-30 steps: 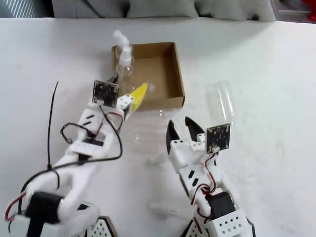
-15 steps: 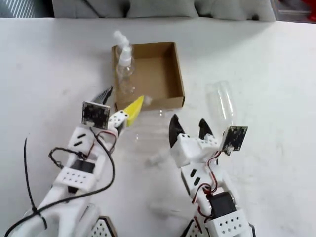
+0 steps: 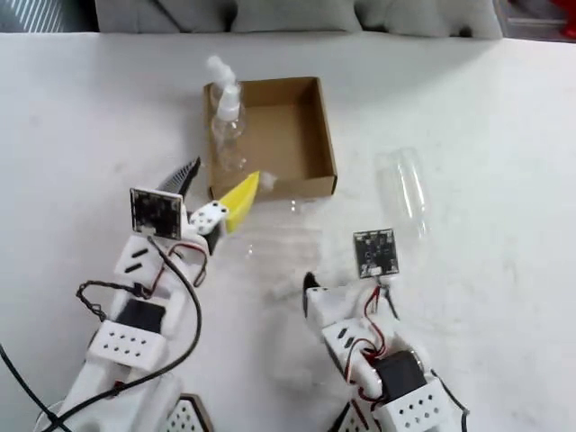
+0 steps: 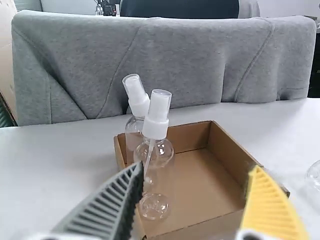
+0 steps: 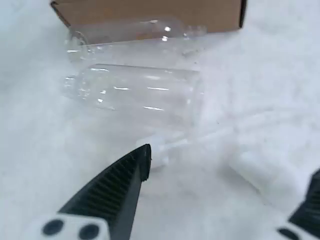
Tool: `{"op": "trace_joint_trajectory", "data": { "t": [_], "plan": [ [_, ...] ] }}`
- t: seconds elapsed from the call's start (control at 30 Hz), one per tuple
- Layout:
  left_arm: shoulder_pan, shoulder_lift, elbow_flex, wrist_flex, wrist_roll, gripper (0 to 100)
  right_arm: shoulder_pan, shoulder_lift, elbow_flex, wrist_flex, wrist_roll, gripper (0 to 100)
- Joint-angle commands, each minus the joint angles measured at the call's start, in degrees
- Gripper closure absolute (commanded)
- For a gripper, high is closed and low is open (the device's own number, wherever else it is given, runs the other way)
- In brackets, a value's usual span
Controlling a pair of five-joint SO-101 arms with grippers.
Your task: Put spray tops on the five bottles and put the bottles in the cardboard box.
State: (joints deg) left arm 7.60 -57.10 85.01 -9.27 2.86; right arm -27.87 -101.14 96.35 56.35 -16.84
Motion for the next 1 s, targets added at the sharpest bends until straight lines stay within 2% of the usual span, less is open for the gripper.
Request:
{"op": "trace_joint_trajectory", "data": {
  "t": [0.0, 0.1, 0.27, 0.57, 0.7, 0.97],
  "plan": [
    [0.6, -1.7, -0.3, 0.1, 0.6, 68, 9.8, -0.3, 0.6, 3.5, 1.0, 43.9],
    [0.6, -1.7, -0.3, 0.1, 0.6, 68, 14.3, -0.3, 0.6, 2.1, 1.1, 38.7],
    [0.8, -1.5, -0.2, 0.1, 0.7, 68, 18.9, -0.3, 0.5, 1.0, 1.1, 37.5],
    [3.6, -1.8, 3.3, 0.0, 0.7, 68, 23.3, -0.3, 0.5, -18.0, 1.0, 37.5],
    [3.1, -1.8, 3.8, -0.2, 0.7, 68, 21.1, 0.0, 0.5, -16.0, 0.8, 37.6],
    [3.1, -1.8, 3.8, -0.2, 0.7, 68, 13.5, -0.1, 0.5, -2.7, 0.9, 37.5]
  ]
}}
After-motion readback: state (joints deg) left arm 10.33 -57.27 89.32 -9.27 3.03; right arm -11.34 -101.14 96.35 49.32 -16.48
